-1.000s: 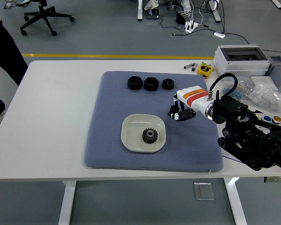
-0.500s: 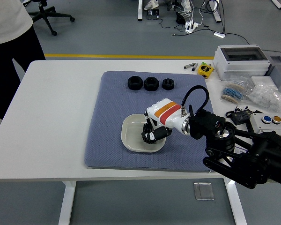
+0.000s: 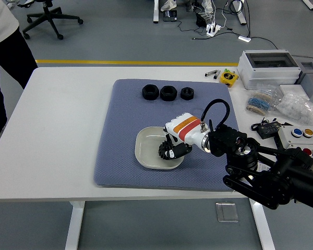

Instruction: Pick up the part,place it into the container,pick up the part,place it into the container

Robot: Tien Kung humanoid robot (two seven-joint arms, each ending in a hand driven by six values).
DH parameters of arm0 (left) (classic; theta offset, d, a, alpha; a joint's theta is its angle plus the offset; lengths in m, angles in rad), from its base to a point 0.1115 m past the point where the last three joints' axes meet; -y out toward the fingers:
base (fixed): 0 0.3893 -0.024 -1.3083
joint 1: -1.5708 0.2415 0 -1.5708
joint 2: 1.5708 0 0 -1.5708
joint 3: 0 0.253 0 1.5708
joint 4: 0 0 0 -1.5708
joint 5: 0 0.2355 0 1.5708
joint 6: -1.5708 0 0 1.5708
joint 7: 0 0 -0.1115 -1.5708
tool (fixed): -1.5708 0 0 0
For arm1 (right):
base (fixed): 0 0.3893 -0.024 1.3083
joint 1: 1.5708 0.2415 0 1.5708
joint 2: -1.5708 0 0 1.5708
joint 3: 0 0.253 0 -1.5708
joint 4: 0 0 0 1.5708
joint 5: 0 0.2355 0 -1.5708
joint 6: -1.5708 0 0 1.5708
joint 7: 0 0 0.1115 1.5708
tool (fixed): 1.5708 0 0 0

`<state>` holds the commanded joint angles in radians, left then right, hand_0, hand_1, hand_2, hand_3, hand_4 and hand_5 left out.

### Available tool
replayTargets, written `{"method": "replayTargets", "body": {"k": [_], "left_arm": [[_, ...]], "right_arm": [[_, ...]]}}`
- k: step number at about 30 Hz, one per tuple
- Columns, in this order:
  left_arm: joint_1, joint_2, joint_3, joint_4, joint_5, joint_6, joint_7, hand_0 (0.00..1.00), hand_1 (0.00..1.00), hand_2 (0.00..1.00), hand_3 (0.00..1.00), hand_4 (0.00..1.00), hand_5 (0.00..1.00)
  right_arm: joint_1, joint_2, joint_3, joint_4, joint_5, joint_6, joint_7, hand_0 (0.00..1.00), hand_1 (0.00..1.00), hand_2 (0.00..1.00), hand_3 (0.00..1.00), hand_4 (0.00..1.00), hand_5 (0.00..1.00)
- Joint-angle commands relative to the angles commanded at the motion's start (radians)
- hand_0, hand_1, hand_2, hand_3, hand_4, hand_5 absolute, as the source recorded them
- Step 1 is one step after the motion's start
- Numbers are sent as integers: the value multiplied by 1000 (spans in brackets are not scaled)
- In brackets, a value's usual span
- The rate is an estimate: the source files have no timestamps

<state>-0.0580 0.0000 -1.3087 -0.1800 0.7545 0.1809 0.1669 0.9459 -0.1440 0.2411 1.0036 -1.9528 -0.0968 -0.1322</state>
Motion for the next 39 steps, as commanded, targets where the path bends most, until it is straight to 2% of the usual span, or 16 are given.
{"method": "replayTargets", "body": {"k": [1,2,7,8,13,14,21,25,26,31,32,37,38,39], "left_arm": [[0,0,0,0,0,0,0,871,837,857,611,560,681],[1,0,-1,0,1,0,1,871,837,856,612,560,681],[2,0,-5,0,8,0,3,871,837,856,612,560,681],[2,0,-5,0,8,0,3,872,836,856,612,561,683],[2,0,-7,0,11,-1,2,872,836,856,612,561,683],[1,0,-8,0,11,-1,2,872,837,856,613,563,686],[2,0,-12,0,16,-1,2,871,836,856,613,563,687],[3,0,-12,0,17,-2,2,871,836,856,613,563,687],[3,0,-13,0,17,-2,2,872,836,856,612,562,687],[5,0,-14,0,21,-4,2,872,836,856,612,562,687],[6,0,-15,0,22,-4,2,872,835,856,612,562,688],[7,0,1,0,10,-4,0,872,835,856,612,562,688],[8,0,0,0,12,-4,0,872,839,856,612,558,685],[8,0,-1,0,14,-5,0,872,839,856,612,558,685]], "right_arm": [[-1,0,0,1,0,3,1,118,292,445,452,899,473],[-1,0,-1,3,1,4,2,124,309,463,460,959,504],[-2,3,5,12,0,-1,5,124,309,463,460,959,504],[-1,4,7,12,0,-2,5,130,316,478,467,998,537],[4,-1,19,16,-7,-1,7,130,316,478,467,998,537],[5,-2,21,16,-9,-1,7,134,320,490,474,998,564],[12,-12,43,28,-16,2,5,134,311,497,485,998,589],[8,-26,81,48,-10,22,-16,134,311,497,485,998,589],[6,-31,96,56,-12,28,-22,121,305,504,533,998,637],[-2,-50,176,98,5,43,-39,121,305,504,533,998,637],[-8,-51,193,106,23,43,-40,206,431,583,761,998,689],[-67,-61,281,157,159,5,-15,206,431,583,761,998,689],[-80,-64,293,167,199,-3,-7,673,733,893,998,998,750],[-86,-65,299,173,226,-8,-3,673,733,893,998,998,750]]}}
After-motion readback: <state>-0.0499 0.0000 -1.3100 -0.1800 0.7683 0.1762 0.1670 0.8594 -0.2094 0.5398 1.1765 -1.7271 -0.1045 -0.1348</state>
